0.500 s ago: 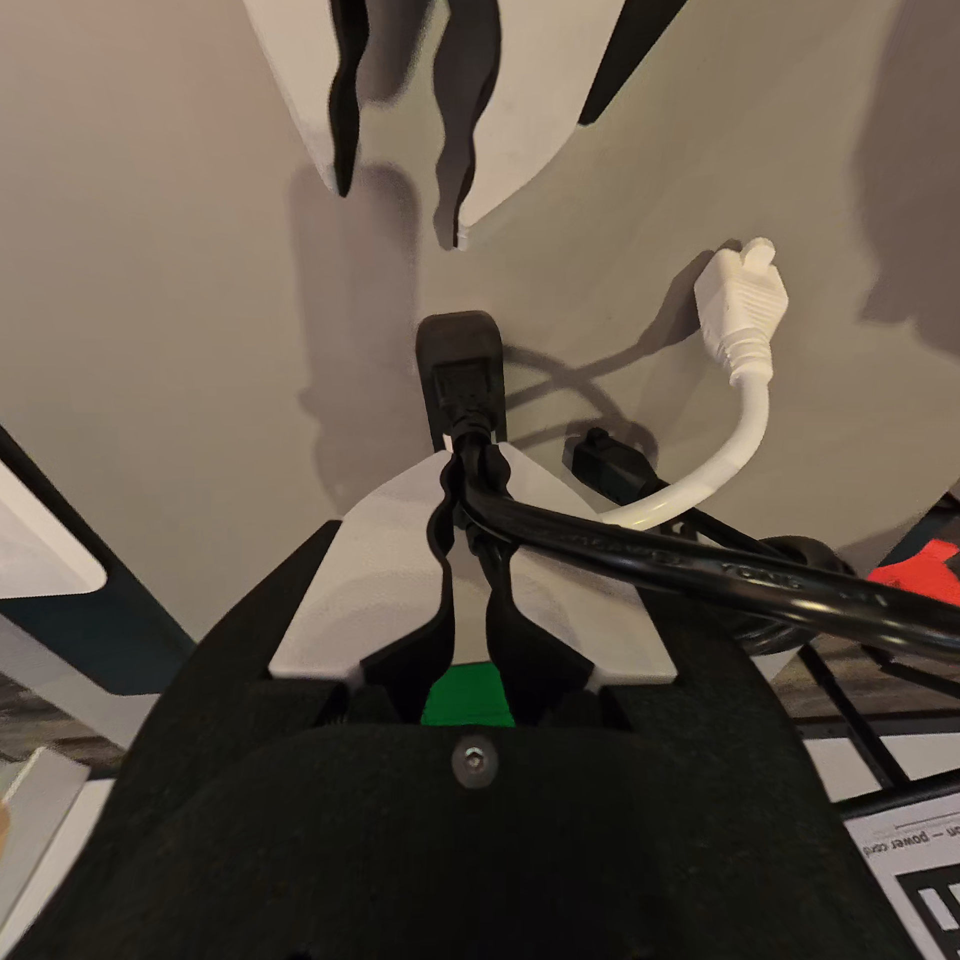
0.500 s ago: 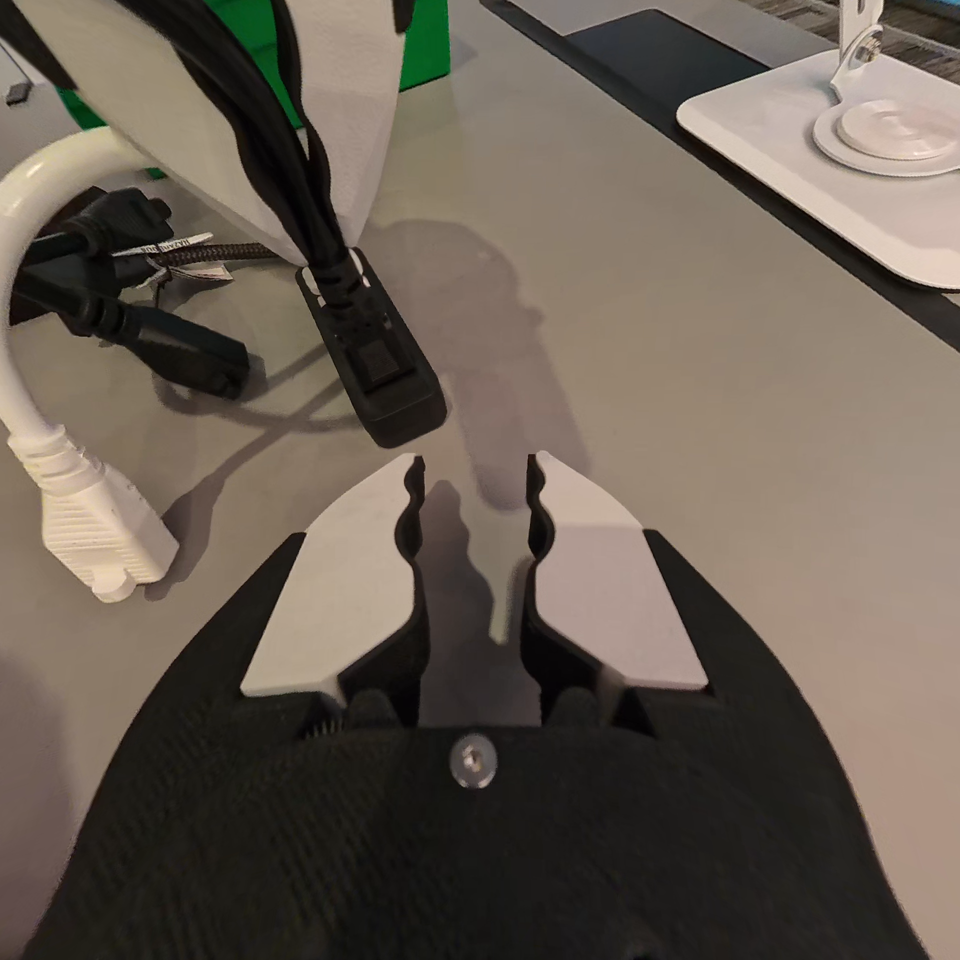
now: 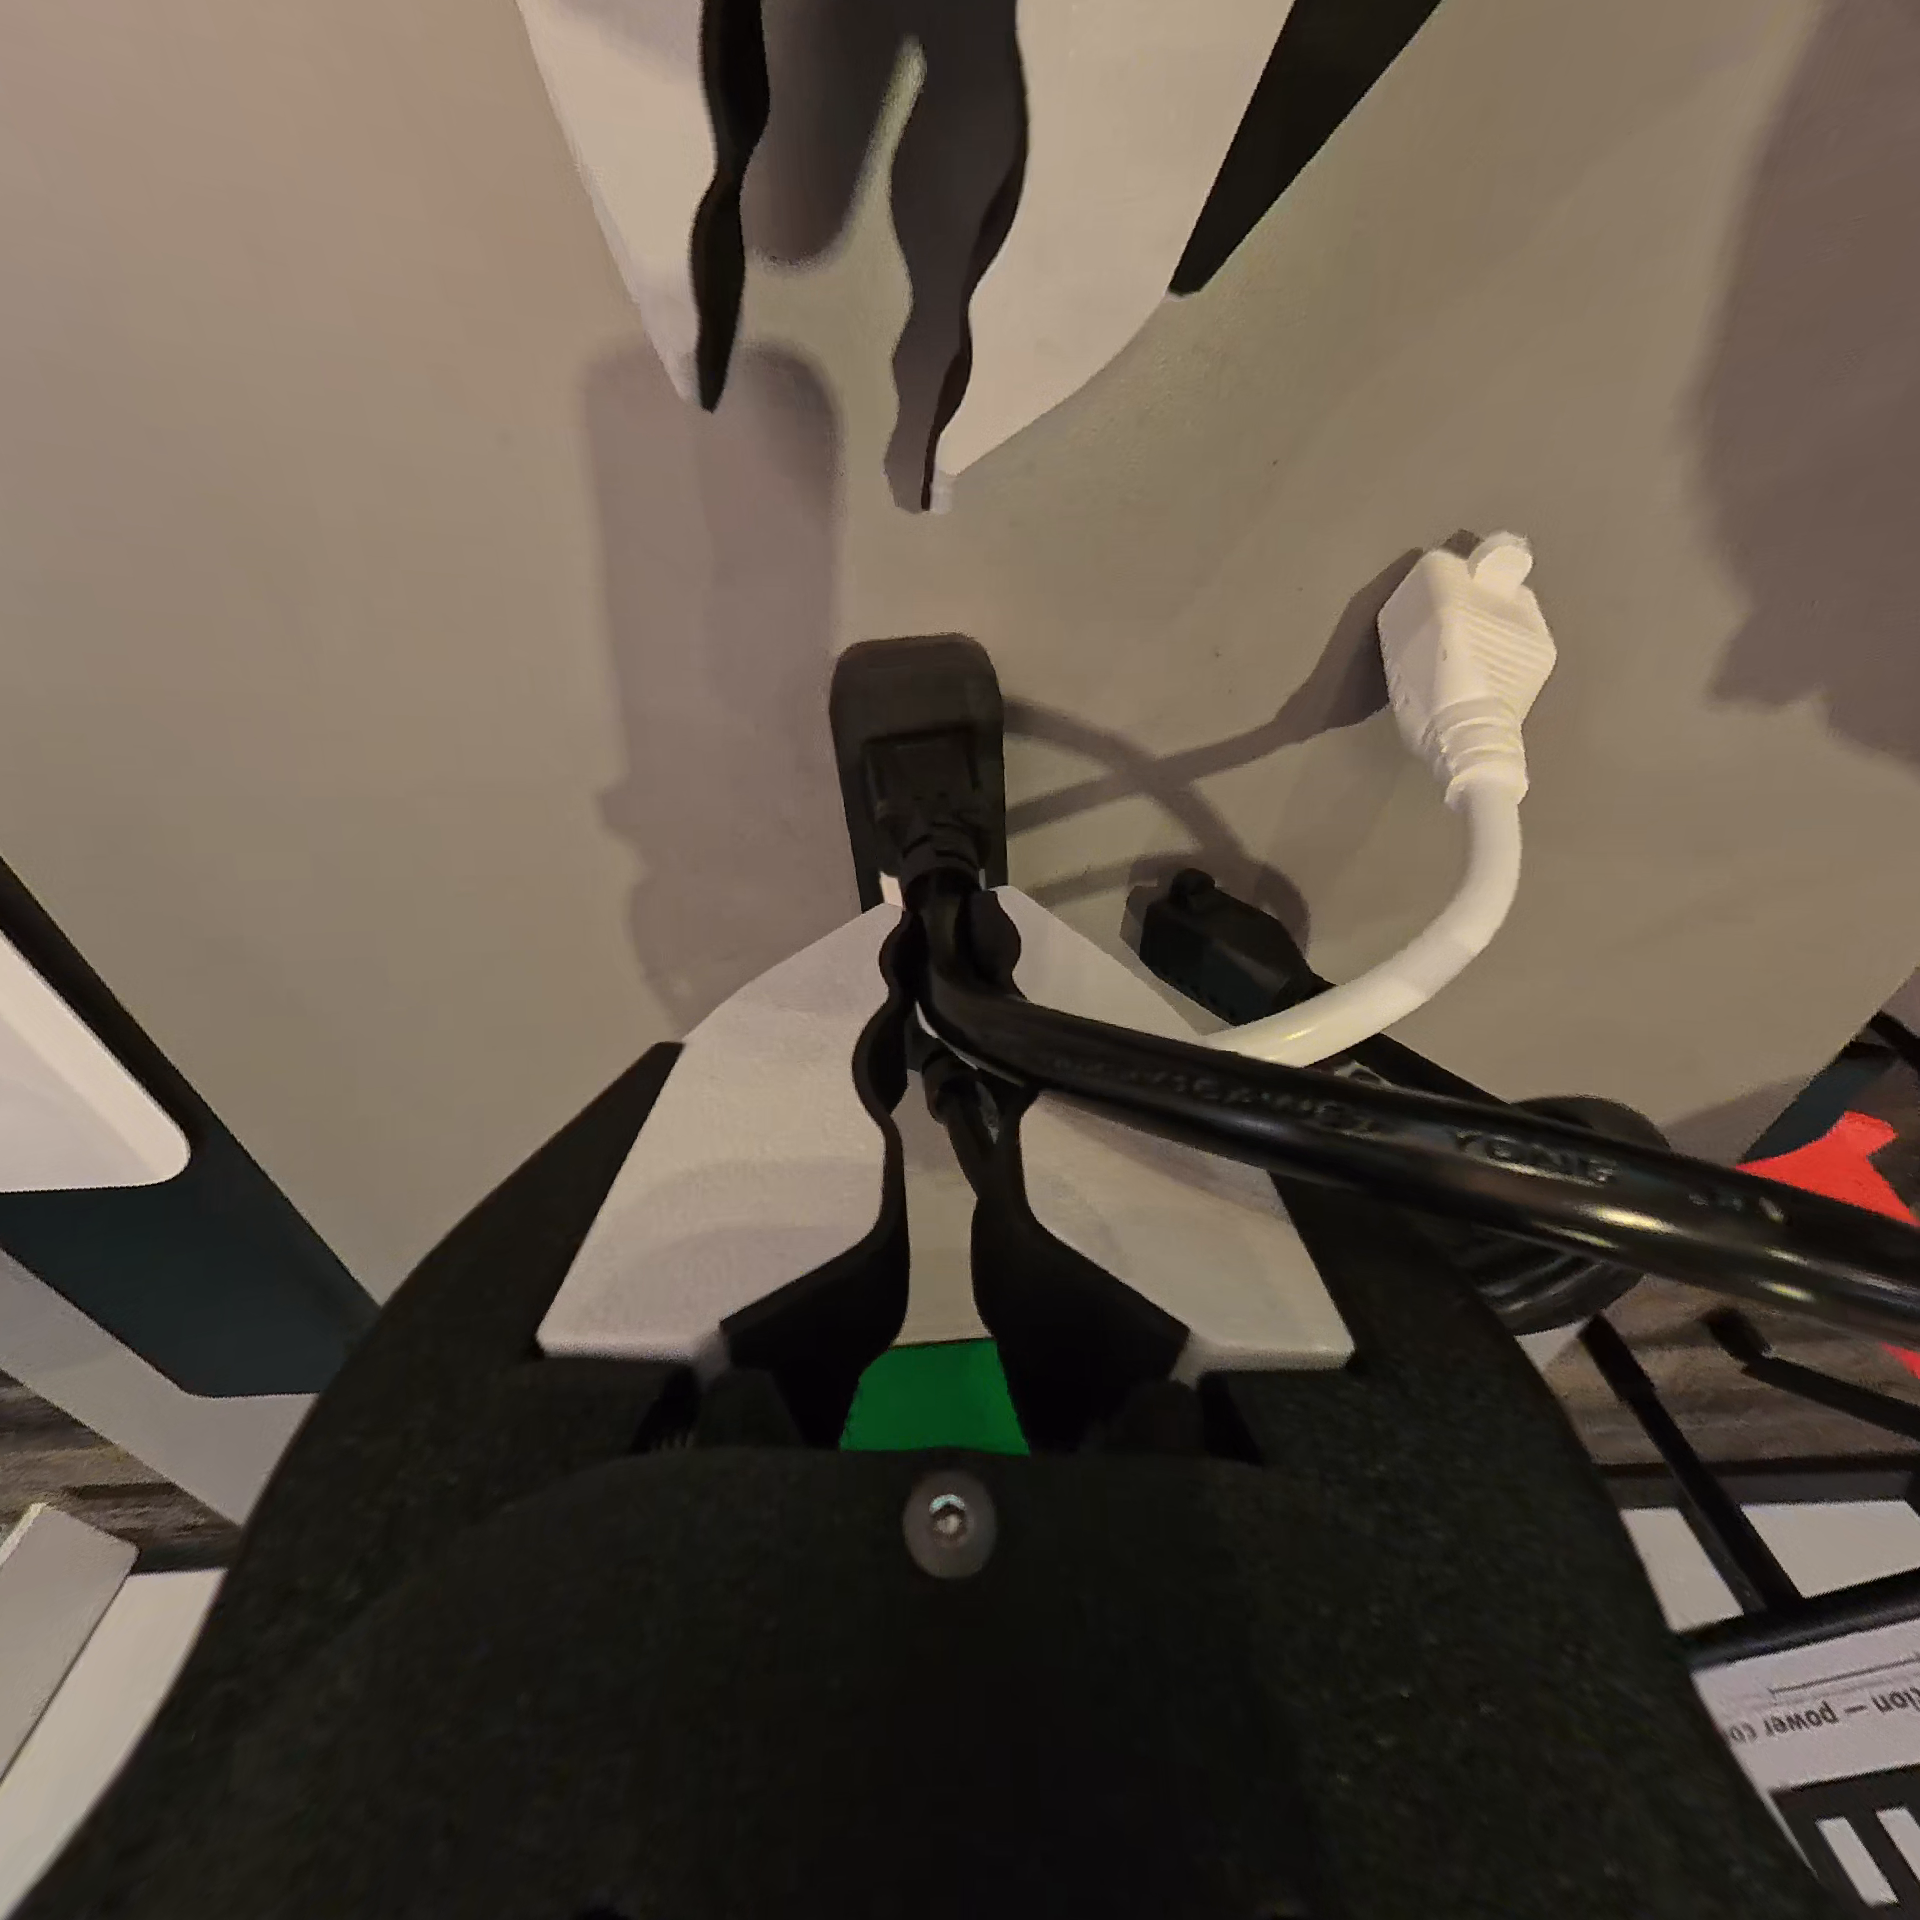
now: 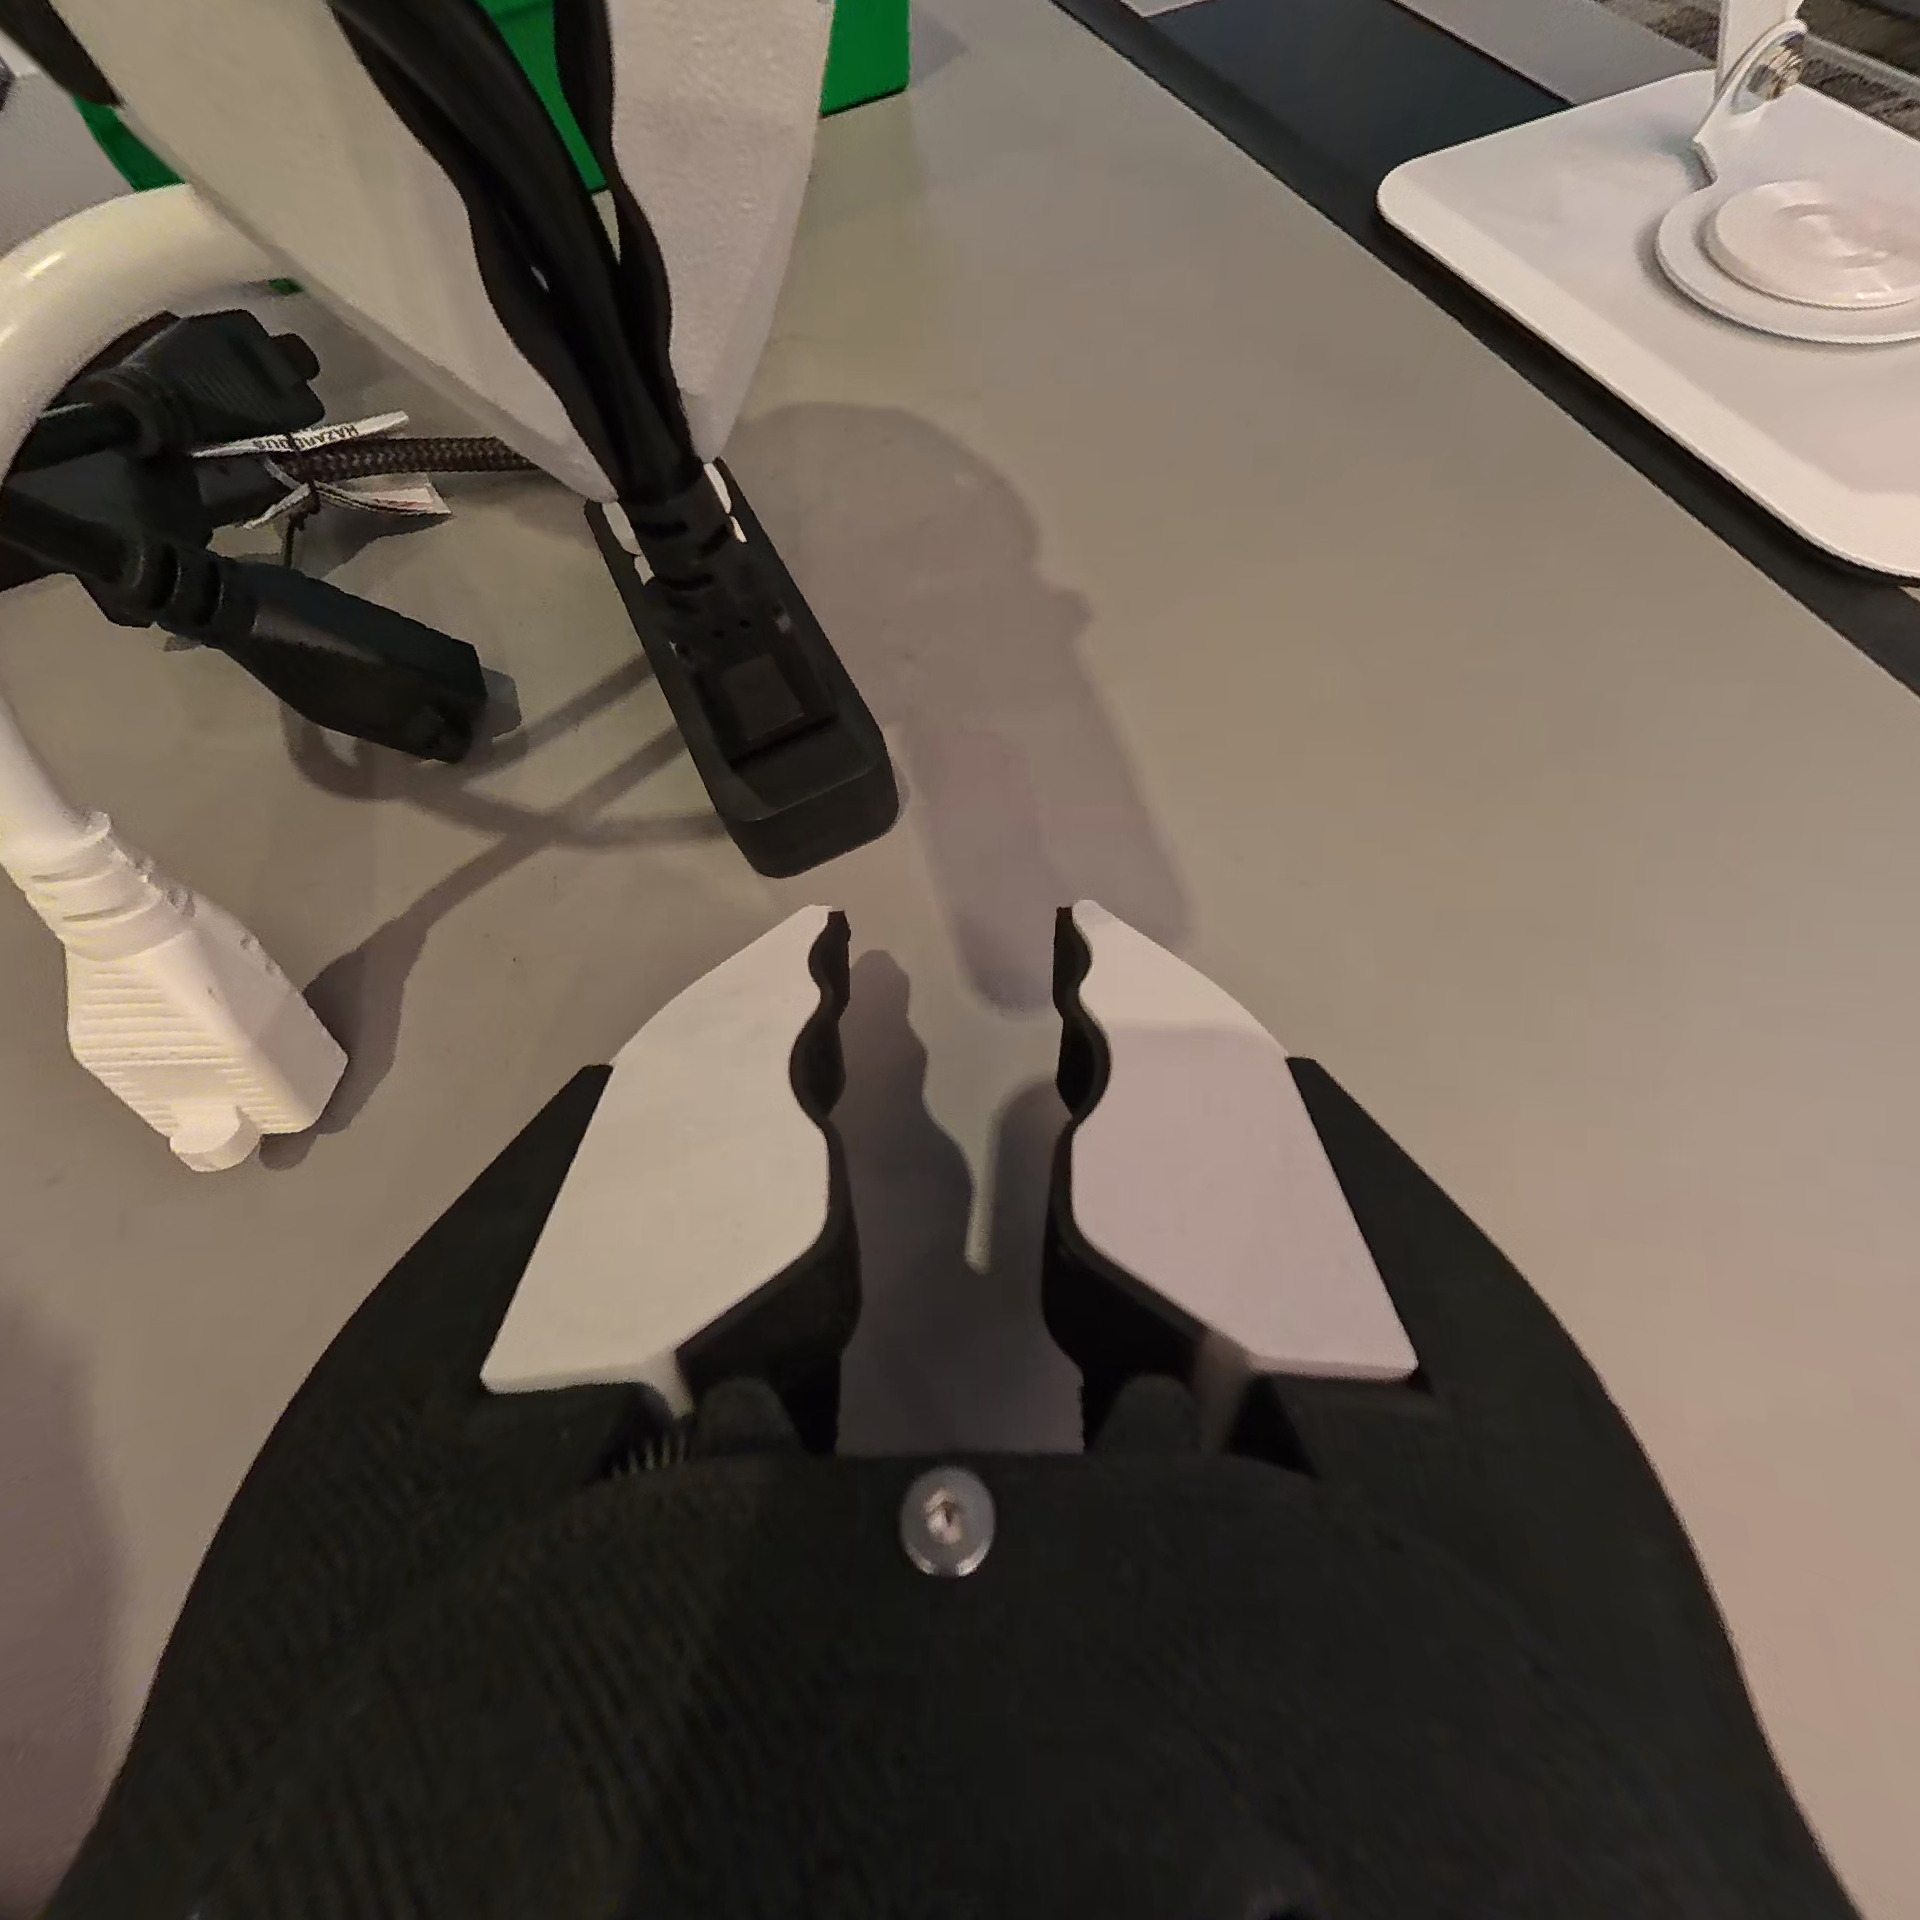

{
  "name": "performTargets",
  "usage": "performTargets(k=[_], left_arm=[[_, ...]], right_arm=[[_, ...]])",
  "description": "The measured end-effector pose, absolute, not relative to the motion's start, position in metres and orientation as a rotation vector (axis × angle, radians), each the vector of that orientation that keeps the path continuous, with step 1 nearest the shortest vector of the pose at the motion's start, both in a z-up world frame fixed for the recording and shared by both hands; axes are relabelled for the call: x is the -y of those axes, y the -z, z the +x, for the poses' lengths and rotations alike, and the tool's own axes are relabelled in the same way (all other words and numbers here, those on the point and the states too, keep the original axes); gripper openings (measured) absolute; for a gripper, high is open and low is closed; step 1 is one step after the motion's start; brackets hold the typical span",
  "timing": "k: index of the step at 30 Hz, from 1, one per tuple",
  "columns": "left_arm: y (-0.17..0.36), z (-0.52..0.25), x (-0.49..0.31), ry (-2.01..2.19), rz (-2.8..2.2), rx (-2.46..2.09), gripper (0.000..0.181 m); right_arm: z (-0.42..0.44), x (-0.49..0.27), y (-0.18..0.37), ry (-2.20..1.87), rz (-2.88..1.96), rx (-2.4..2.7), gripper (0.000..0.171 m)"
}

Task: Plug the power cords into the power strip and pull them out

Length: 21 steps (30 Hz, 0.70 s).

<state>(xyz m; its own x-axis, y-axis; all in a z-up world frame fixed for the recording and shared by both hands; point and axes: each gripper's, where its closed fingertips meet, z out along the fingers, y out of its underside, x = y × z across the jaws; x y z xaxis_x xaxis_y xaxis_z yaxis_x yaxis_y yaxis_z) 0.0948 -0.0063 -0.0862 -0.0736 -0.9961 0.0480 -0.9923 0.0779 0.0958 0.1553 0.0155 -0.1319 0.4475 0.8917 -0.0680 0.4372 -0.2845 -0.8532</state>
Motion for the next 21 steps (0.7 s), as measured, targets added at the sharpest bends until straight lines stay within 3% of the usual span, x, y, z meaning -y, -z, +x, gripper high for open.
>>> performTargets(k=[15, 21], left_arm=[[0.087, 0.098, 0.008, 0.173, 1.978, 2.231, 0.01], [0.087, 0.097, 0.008, -0.054, 2.079, 2.216, 0.01]], right_arm=[[0.152, -0.013, 0.13, -0.725, -1.866, 1.147, 0.039], [0.147, -0.01, 0.117, -0.83, -1.799, 1.101, 0.04]])
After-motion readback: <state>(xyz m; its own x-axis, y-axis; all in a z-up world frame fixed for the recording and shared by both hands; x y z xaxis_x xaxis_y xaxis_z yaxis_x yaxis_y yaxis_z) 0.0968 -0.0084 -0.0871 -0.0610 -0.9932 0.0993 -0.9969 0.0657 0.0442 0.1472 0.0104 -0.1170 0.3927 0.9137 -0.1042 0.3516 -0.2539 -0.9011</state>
